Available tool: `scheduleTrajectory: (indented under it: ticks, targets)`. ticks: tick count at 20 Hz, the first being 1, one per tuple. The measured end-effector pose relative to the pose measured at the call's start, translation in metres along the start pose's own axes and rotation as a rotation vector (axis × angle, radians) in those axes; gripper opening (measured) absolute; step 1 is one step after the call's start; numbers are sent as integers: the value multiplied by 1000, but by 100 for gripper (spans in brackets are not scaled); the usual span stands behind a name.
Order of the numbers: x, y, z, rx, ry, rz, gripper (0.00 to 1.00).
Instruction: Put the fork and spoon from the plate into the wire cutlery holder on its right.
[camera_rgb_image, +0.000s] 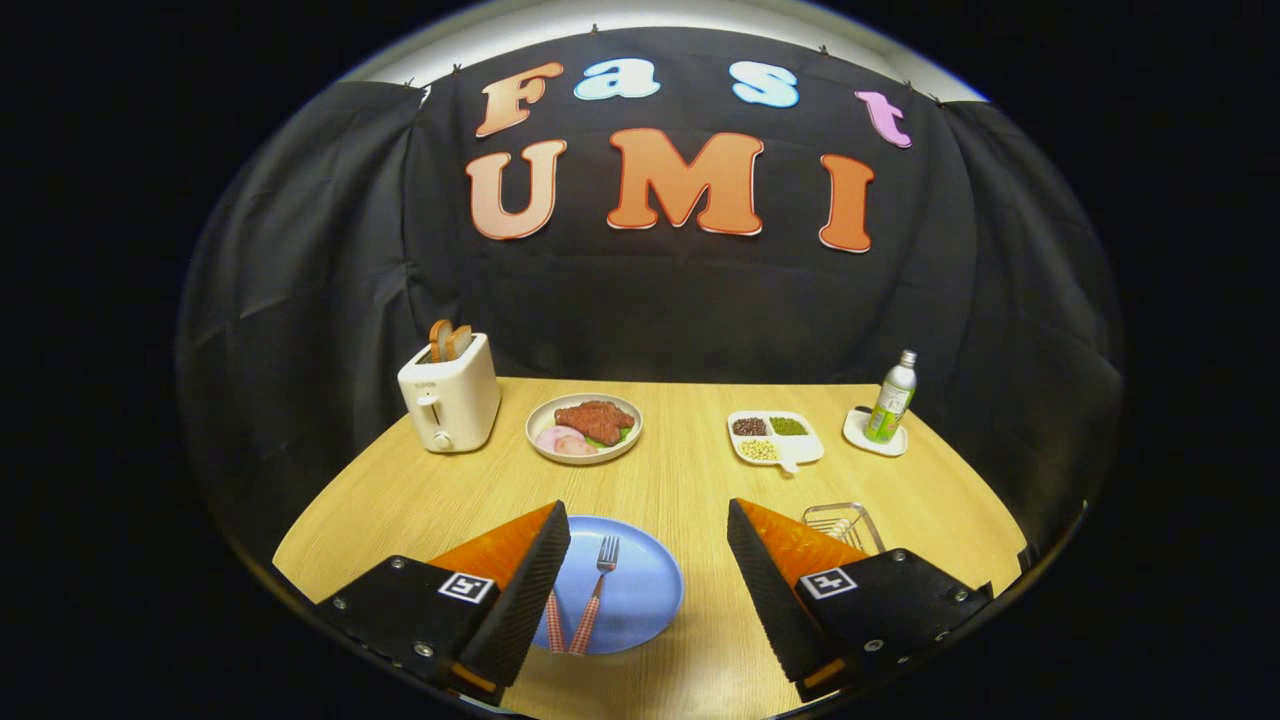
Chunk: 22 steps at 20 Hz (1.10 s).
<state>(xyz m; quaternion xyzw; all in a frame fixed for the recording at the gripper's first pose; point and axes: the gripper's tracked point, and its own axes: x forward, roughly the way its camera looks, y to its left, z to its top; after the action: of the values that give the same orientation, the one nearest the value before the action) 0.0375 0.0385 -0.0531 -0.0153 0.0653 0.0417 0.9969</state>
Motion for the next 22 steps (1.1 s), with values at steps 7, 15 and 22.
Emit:
scheduleTrajectory:
  ticks: [7, 15, 22]
  targets:
    - [28, 19, -47, -12, 116, 37, 86]
    - [54, 33, -110, 4, 276, 58, 78]
    - [65, 36, -150, 39, 388, 51, 56]
